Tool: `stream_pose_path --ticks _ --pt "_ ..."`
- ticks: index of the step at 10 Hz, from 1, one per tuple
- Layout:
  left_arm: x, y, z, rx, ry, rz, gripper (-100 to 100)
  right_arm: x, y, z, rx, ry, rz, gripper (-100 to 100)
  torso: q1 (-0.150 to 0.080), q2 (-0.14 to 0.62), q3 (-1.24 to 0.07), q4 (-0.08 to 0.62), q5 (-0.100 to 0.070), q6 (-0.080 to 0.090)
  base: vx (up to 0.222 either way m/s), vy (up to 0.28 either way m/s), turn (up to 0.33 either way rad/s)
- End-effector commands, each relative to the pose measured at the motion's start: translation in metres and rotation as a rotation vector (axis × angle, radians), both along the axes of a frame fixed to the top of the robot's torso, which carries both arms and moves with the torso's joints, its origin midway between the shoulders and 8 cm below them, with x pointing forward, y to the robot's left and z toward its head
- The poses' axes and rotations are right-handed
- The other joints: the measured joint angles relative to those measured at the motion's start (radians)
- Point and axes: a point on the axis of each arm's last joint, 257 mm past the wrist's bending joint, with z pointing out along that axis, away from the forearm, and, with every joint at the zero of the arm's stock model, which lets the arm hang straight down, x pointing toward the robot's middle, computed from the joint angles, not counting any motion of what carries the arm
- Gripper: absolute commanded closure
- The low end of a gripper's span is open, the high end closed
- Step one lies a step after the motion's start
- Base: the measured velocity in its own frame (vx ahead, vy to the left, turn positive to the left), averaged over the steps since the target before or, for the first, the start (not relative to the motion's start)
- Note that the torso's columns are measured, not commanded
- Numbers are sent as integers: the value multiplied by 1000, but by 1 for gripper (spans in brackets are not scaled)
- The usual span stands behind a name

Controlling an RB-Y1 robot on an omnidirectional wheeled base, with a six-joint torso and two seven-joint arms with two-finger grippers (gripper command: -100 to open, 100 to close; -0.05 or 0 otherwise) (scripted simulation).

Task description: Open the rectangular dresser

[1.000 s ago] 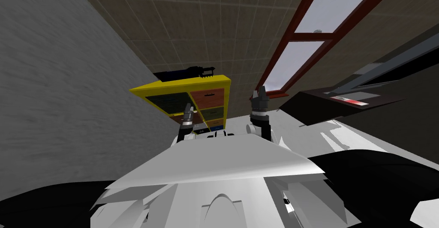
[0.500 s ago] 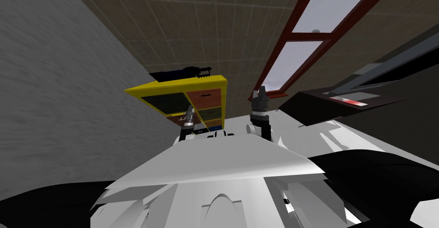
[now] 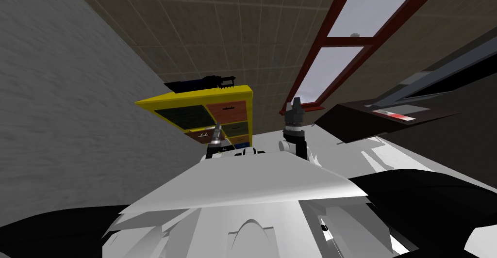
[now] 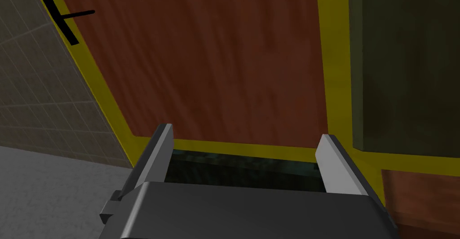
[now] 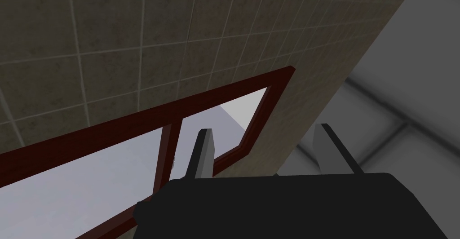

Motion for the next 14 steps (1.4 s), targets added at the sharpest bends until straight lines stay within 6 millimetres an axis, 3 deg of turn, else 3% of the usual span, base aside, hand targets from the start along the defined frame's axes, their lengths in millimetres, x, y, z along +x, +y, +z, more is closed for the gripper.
stream_pose_path --ticks 1,9,14 --pt "3 5 -22 9 32 5 -100 0 0 0 0 0 0 0 1 0 0 0 0 0 1 -62 7" --pt "1 9 -95 6 139 28 -100 0 0 0 0 0 0 0 0 0 0 0 0 0 1 -81 6" --pt "-1 -5 -125 -64 177 52 -100 0 0 0 0 0 0 0 1 0 0 0 0 0 2 -65 5"
